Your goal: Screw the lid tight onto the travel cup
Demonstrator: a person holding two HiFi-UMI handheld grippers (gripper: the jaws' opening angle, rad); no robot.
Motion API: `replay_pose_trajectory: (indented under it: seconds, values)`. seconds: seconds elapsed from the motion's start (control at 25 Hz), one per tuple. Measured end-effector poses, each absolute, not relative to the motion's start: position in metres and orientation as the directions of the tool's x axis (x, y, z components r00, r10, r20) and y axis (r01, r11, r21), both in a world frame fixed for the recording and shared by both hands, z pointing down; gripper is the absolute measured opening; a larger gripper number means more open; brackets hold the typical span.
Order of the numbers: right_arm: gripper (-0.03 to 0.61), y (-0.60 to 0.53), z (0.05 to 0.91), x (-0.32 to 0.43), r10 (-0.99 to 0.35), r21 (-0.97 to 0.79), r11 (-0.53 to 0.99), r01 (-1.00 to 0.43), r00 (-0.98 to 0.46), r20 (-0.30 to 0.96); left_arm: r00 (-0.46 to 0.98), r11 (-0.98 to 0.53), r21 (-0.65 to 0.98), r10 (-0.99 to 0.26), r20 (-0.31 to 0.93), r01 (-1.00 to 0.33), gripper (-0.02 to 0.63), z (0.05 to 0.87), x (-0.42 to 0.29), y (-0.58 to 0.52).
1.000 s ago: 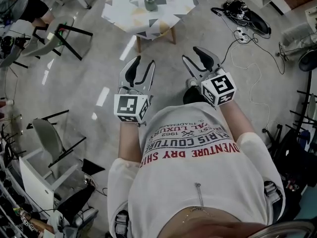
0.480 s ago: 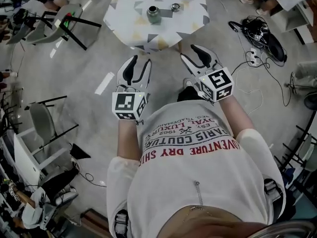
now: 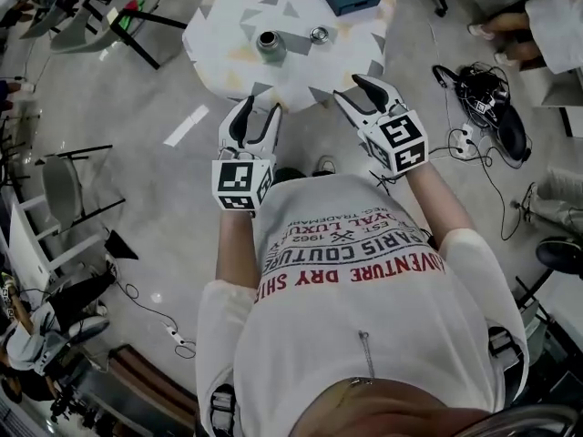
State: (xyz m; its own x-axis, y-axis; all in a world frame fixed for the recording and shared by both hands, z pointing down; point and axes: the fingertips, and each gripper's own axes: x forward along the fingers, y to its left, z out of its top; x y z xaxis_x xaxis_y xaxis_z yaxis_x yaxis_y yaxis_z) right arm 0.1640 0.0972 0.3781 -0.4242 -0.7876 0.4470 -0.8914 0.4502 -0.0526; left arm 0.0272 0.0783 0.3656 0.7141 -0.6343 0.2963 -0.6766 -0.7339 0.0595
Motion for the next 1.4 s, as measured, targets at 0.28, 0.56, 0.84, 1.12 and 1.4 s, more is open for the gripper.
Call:
replay_pose_trajectory:
  seconds: [0.28, 0.56, 0.84, 1.12, 1.4]
  values:
    - [0.167, 0.043, 0.411, 0.181, -0.718, -0.053, 0.49, -0.87, -0.437, 0.542, 0.673, -0.704, 0.067, -0.64, 0.371, -0.707, 0.237, 0.409, 0.041, 0.028]
    - [0.169, -0.018, 0.457, 0.184, -0.637, -0.044, 0.501, -0.864, -0.403, 0.657, 0.672, -0.713, 0.101, -0.59, 0.448, -0.694, 0.265, 0.467, 0.046, -0.03]
    - [0.207, -0.064, 0.513, 0.186, -0.521, -0.047, 0.513, -0.857, -0.354, 0.777, 0.689, -0.749, 0.108, -0.53, 0.495, -0.654, 0.355, 0.521, 0.05, -0.076]
    - [0.229, -0.097, 0.562, 0.193, -0.437, -0.014, 0.525, -0.851, -0.283, 0.853, 0.727, -0.801, 0.094, -0.479, 0.491, -0.591, 0.388, 0.552, 0.067, -0.099]
    - [0.244, -0.11, 0.596, 0.197, -0.341, -0.051, 0.546, -0.837, -0.277, 0.898, 0.734, -0.816, 0.065, -0.478, 0.483, -0.574, 0.403, 0.568, 0.081, -0.109]
